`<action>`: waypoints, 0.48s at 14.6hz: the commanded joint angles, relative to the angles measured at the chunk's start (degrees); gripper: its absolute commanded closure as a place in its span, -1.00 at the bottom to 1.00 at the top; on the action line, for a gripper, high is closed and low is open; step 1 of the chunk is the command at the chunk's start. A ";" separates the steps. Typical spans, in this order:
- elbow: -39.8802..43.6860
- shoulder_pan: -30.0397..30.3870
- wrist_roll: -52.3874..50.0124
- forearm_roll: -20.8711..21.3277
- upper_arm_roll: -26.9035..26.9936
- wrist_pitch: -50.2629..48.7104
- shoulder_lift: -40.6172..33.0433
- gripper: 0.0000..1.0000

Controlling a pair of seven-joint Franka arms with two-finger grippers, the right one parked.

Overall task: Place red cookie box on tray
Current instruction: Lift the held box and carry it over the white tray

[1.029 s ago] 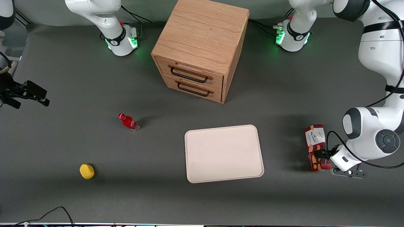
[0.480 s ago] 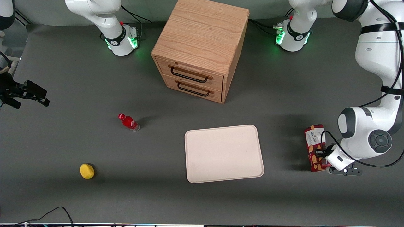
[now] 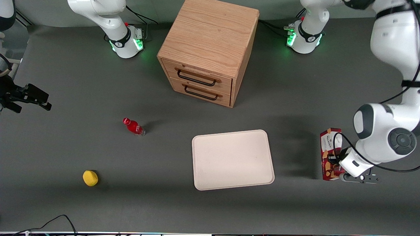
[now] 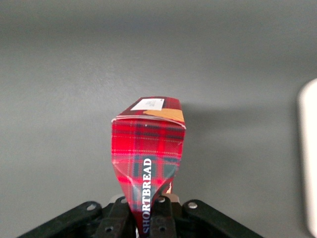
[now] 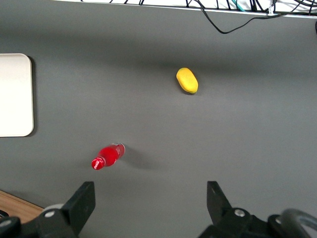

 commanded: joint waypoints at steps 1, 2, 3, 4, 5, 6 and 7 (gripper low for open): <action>7.96 -6.14 -9.67 0.37 0.09 -14.24 -3.70 1.00; 10.86 -7.64 -13.44 0.37 -0.61 -17.42 -3.61 1.00; 12.55 -9.13 -17.57 0.37 -1.66 -19.19 -3.61 1.00; 13.00 -10.36 -21.70 0.37 -2.71 -19.39 -3.61 1.00; 13.00 -11.16 -25.57 0.46 -4.03 -19.21 -3.61 1.00; 13.00 -11.95 -28.83 0.46 -5.52 -18.60 -3.00 1.00; 12.92 -13.09 -31.91 0.72 -6.23 -17.64 -2.13 1.00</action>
